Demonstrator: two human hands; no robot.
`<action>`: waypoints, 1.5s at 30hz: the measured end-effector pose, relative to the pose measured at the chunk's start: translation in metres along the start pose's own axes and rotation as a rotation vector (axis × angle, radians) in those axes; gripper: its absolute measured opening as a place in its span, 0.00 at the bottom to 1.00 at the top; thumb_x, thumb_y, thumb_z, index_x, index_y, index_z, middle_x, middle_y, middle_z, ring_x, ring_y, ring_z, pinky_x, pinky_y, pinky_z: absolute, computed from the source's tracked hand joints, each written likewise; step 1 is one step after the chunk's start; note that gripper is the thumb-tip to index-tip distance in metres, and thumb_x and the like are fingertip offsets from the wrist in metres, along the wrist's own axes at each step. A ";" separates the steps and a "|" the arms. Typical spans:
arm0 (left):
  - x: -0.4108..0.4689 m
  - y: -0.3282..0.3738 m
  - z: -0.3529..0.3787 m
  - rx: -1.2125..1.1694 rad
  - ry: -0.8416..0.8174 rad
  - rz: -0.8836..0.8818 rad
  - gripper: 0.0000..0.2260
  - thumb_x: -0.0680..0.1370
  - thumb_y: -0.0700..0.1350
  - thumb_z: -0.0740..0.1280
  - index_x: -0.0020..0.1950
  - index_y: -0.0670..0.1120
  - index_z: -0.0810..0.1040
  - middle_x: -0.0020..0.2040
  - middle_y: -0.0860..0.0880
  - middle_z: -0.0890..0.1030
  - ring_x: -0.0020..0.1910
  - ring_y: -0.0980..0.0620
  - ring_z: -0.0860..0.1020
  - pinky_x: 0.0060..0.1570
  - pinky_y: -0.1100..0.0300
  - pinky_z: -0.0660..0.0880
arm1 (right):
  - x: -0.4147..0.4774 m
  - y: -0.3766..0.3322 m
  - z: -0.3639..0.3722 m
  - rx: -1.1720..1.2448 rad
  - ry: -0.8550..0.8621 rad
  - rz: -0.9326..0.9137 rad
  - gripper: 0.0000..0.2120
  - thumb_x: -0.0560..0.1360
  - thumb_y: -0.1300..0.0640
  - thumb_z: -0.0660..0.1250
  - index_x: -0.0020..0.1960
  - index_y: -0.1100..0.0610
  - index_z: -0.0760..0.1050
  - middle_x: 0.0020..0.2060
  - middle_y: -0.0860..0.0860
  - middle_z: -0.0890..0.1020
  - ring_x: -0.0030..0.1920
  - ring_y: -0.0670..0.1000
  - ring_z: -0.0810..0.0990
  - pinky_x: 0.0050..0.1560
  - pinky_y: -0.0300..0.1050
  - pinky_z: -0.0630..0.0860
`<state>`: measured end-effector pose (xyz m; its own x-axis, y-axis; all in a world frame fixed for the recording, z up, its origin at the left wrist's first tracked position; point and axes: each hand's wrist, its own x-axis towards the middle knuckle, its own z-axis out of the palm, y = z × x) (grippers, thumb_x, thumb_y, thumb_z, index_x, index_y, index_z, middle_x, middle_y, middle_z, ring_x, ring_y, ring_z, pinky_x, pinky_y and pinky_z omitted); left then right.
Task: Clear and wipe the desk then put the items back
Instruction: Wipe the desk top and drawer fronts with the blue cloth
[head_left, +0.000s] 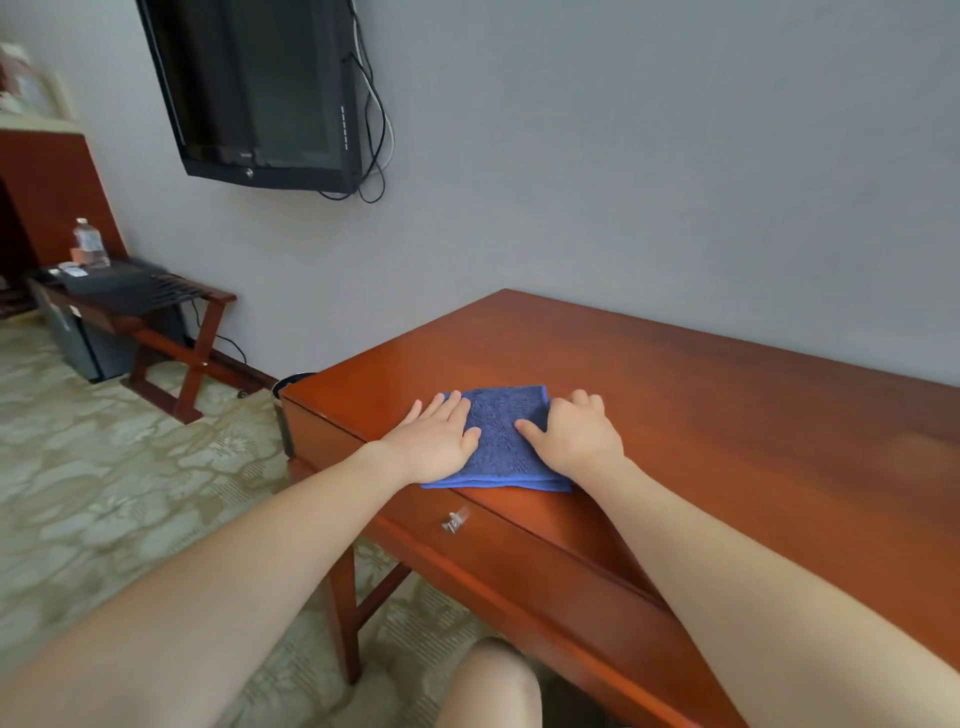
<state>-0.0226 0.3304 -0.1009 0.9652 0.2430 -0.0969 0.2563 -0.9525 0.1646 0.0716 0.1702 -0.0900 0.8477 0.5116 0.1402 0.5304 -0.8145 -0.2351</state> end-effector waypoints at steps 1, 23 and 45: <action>-0.006 0.000 0.001 -0.004 0.002 0.000 0.26 0.85 0.53 0.43 0.80 0.43 0.43 0.80 0.46 0.42 0.79 0.48 0.41 0.77 0.49 0.40 | -0.002 -0.001 -0.001 0.008 -0.009 -0.003 0.26 0.79 0.39 0.58 0.64 0.59 0.72 0.62 0.57 0.70 0.66 0.58 0.64 0.63 0.52 0.67; -0.013 -0.040 -0.023 -0.669 0.242 -0.030 0.29 0.79 0.41 0.66 0.77 0.46 0.57 0.76 0.50 0.63 0.64 0.51 0.72 0.61 0.60 0.70 | 0.021 -0.058 -0.058 0.509 0.024 -0.310 0.04 0.82 0.56 0.54 0.52 0.54 0.66 0.42 0.51 0.76 0.44 0.54 0.72 0.38 0.46 0.64; 0.001 -0.053 -0.062 -0.925 -0.036 0.273 0.21 0.75 0.43 0.71 0.67 0.48 0.74 0.64 0.53 0.79 0.65 0.56 0.75 0.72 0.51 0.65 | 0.068 -0.050 -0.144 0.422 0.113 -0.457 0.02 0.81 0.57 0.58 0.50 0.52 0.68 0.38 0.58 0.75 0.36 0.53 0.70 0.43 0.47 0.69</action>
<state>-0.0317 0.3927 -0.0493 0.9994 0.0136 0.0318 -0.0223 -0.4500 0.8927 0.1034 0.2063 0.0696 0.5434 0.7318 0.4114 0.8107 -0.3303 -0.4834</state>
